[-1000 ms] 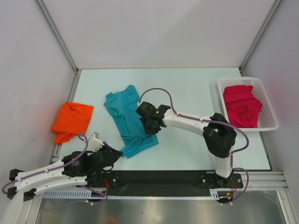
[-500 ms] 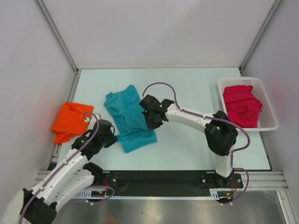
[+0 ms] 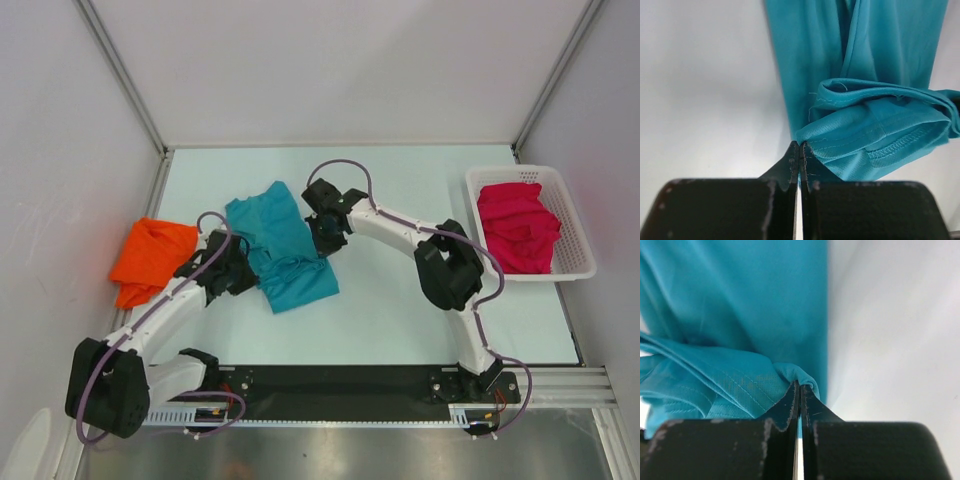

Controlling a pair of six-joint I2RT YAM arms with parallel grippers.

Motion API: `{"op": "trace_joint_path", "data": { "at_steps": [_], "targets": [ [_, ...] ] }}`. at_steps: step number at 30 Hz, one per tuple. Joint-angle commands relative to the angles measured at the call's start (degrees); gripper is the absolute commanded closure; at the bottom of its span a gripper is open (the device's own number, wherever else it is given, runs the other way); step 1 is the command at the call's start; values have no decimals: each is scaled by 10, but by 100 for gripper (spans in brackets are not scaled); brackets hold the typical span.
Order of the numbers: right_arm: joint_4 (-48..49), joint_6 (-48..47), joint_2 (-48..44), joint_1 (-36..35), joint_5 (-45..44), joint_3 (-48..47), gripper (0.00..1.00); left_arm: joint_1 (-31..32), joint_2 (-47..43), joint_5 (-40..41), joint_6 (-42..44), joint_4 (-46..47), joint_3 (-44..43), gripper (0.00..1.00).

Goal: Fold and stack the t-shirts

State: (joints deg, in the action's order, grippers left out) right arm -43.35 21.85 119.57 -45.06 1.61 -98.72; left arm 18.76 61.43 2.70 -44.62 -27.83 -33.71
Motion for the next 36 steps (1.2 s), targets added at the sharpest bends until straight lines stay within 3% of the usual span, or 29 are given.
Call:
{"op": "trace_joint_path", "data": {
  "at_steps": [1, 8, 15, 32, 35, 36],
  "targets": [
    [-35, -34, 38, 23, 14, -79, 100, -29, 29, -7, 37, 29, -57, 100],
    [-66, -49, 92, 37, 25, -161, 100, -52, 74, -9, 45, 35, -109, 100],
    [-94, -61, 140, 50, 37, -236, 100, -66, 98, -13, 40, 51, -103, 100],
    [-95, -66, 189, 72, 47, -276, 96, -94, 92, -9, 30, 74, -70, 100],
    [-95, -65, 180, 78, 44, -274, 87, -95, 104, -20, 30, 77, -72, 93],
    [-96, -66, 177, 80, 43, -275, 83, -95, 105, -22, 30, 77, -73, 83]
  ]
}}
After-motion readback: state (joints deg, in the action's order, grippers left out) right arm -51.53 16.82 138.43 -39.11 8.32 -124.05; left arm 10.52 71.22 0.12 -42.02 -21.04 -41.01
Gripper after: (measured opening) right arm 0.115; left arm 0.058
